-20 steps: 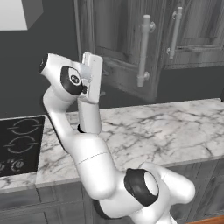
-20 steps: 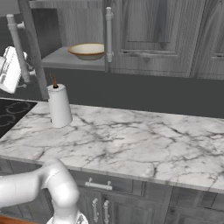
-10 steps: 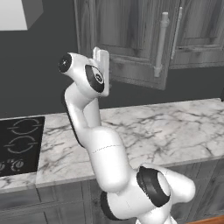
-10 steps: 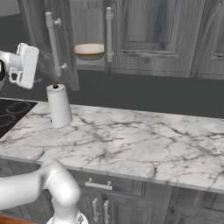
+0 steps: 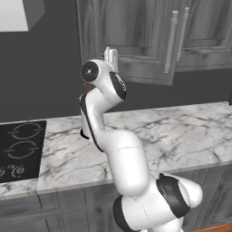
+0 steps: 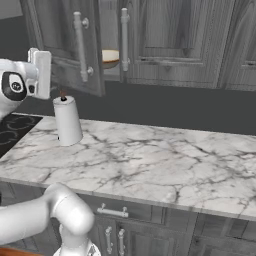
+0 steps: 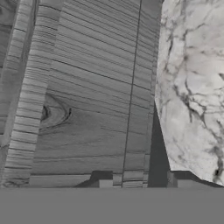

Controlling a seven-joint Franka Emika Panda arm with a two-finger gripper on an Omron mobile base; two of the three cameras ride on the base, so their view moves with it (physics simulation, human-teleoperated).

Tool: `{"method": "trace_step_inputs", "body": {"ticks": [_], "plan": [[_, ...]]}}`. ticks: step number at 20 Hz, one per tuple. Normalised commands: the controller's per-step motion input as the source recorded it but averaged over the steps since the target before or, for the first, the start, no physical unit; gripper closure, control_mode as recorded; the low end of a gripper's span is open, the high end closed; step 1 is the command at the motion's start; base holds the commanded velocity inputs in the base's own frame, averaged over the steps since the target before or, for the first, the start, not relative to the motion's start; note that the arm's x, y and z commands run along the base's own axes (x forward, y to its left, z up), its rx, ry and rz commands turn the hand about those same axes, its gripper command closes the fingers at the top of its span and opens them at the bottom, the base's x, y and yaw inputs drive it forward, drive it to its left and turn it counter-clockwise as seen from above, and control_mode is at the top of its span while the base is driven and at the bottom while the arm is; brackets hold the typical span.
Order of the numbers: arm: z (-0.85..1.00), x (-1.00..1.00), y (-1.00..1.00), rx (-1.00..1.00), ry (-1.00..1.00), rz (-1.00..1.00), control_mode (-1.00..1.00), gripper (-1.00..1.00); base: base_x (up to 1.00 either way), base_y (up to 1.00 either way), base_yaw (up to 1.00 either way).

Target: Open the cabinet. Pick the bowls from the counter and place them in the cabinet. Then close the cabinet.

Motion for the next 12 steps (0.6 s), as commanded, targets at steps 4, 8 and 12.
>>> {"method": "trace_step_inputs", "body": {"ticks": [4,8,12], "plan": [[-0.52,1.00,-0.01,0.23,-0.34,0.02,-1.00,-1.00,0.00,0.00,0.00],[-0.53,1.00,0.00,0.21,-0.28,0.00,-1.00,-1.00,0.00,0.00,0.00],[-0.53,1.00,0.00,0.21,-0.26,0.00,-1.00,-1.00,0.00,0.00,0.00]]}}
